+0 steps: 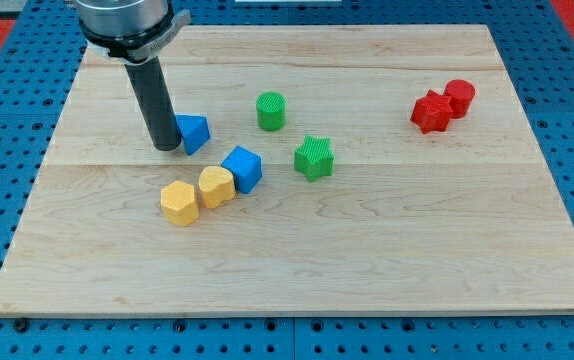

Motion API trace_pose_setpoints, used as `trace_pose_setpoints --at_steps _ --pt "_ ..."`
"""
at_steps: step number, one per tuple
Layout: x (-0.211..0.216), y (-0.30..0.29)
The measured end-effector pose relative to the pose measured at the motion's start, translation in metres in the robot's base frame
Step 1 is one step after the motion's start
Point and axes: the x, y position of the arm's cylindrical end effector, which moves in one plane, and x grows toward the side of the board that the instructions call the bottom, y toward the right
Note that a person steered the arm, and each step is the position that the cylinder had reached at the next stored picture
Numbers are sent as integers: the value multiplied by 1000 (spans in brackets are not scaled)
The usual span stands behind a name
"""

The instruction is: Push the yellow hexagon to the yellow heart

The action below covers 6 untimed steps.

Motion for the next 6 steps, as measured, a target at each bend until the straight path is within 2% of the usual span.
trace_pose_setpoints --at_steps 1,2,3,4,5,6 --pt "26 -24" --pt "83 -32" --pt "122 -16" --pt "125 38" --pt "106 86" --pt "69 99"
